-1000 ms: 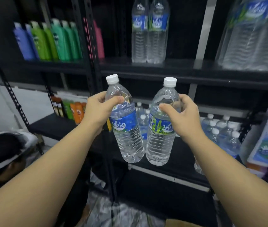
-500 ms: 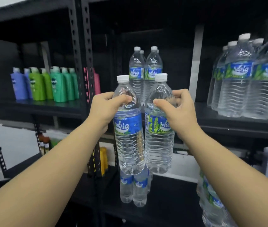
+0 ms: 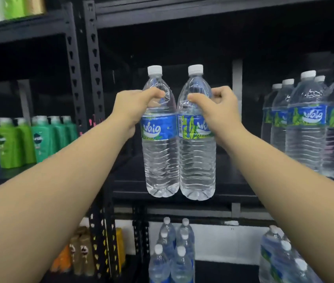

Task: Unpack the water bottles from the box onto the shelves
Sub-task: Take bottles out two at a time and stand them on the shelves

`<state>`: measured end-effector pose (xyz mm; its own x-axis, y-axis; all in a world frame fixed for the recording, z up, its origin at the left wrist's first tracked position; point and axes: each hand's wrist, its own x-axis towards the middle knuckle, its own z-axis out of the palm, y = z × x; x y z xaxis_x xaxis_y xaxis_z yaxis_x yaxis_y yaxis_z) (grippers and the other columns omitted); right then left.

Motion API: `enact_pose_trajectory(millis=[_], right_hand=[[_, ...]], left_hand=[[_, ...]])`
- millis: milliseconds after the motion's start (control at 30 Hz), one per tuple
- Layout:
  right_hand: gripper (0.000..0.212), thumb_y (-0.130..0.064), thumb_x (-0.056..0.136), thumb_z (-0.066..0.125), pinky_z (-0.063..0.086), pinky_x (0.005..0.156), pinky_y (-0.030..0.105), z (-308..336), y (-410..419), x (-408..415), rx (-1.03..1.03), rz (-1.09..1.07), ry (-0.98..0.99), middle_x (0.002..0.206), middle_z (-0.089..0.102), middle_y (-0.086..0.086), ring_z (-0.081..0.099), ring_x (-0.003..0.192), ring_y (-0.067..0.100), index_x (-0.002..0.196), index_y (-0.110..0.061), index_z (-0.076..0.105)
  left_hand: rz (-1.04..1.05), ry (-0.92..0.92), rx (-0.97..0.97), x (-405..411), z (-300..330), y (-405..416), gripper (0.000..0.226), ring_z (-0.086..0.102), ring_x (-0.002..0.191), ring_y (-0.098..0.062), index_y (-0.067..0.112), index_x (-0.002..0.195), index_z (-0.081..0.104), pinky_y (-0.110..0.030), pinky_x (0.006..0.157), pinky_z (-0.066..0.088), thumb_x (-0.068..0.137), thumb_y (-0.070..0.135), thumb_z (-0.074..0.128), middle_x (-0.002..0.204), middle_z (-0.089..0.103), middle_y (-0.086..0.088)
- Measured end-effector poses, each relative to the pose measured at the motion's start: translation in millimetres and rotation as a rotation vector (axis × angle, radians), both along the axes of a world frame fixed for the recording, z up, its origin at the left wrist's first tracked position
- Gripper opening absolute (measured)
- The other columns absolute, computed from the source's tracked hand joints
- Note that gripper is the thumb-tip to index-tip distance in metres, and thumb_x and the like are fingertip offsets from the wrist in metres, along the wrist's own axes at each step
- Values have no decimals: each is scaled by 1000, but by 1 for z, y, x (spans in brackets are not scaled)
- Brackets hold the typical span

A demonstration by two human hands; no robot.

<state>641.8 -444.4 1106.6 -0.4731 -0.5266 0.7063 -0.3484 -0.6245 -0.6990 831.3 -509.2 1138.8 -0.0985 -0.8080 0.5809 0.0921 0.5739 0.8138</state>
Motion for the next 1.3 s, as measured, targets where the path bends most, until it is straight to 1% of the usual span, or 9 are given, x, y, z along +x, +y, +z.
enact_pose_trajectory(millis=[167, 367, 500, 767, 867, 967, 1033, 1167, 1300], right_hand=[[46, -43, 73, 91, 64, 83, 49, 20, -35, -4, 9, -7, -5, 96, 72, 3, 75, 84, 19, 99, -20, 61], [56, -49, 69, 91, 65, 85, 51, 11, -71, -14, 82, 42, -7, 107, 75, 5, 79, 90, 21, 109, -22, 63], [55, -62, 77, 83, 64, 89, 50, -4, -84, -18, 129, 60, -17, 111, 76, -1, 79, 95, 19, 116, -31, 61], [52, -59, 100, 59, 47, 84, 11, -24, -82, -10, 72, -38, 88, 116, 64, -27, 63, 101, -12, 146, -40, 46], [53, -53, 101, 60, 41, 77, 2, -50, -76, -10, 77, -49, 137, 112, 65, -38, 59, 99, -24, 150, -45, 40], [52, -51, 99, 63, 39, 77, -2, -83, -69, -14, 149, -31, 171, 110, 61, -48, 54, 102, -30, 145, -51, 38], [52, -49, 97, 67, 42, 80, 0, -102, -65, -20, 217, 4, 172, 112, 63, -43, 58, 103, -27, 143, -46, 42], [51, -43, 90, 80, 53, 94, 24, -123, -57, -32, 366, 70, 180, 119, 72, -24, 68, 104, -11, 134, -38, 55], [67, -39, 62, 83, 57, 94, 33, -123, -54, -38, 411, 127, 161, 113, 77, -14, 74, 102, 2, 125, -32, 62]], left_hand=[[-28, -1, 9, -8, 12, -41, 18, 71, 65, -16, 13, 74, 72, -27, 61, 55, 73, 22, 88, 73, 77, -4], [-62, 22, 29, -16, 3, -80, 27, 71, 68, -19, 7, 92, 77, -31, 67, 56, 77, 27, 86, 77, 78, -5], [-66, -7, -56, -22, -19, -91, 51, 80, 86, -24, 6, 97, 76, -41, 83, 63, 79, 54, 82, 96, 82, -8], [-58, 87, -47, -35, -53, -91, 79, 76, 103, -30, 14, 108, 72, -55, 100, 57, 75, 84, 58, 106, 79, -8], [-12, 69, -84, -36, -79, -85, 65, 73, 96, -12, 28, 105, 70, -42, 96, 56, 73, 84, 55, 99, 77, 11], [-31, 29, -86, -33, -110, -84, 66, 72, 107, -5, 32, 118, 67, -40, 102, 54, 73, 79, 59, 112, 77, 15], [-55, -11, -78, -29, -129, -87, 64, 71, 109, -4, 33, 120, 64, -43, 105, 53, 72, 76, 64, 114, 76, 17], [-177, -125, -47, -17, -151, -93, 68, 73, 113, -7, 29, 127, 63, -40, 104, 53, 68, 61, 76, 120, 77, 13], [-230, -184, -50, -12, -157, -93, 73, 71, 119, -10, 30, 134, 60, -37, 104, 51, 69, 55, 81, 128, 75, 10]])
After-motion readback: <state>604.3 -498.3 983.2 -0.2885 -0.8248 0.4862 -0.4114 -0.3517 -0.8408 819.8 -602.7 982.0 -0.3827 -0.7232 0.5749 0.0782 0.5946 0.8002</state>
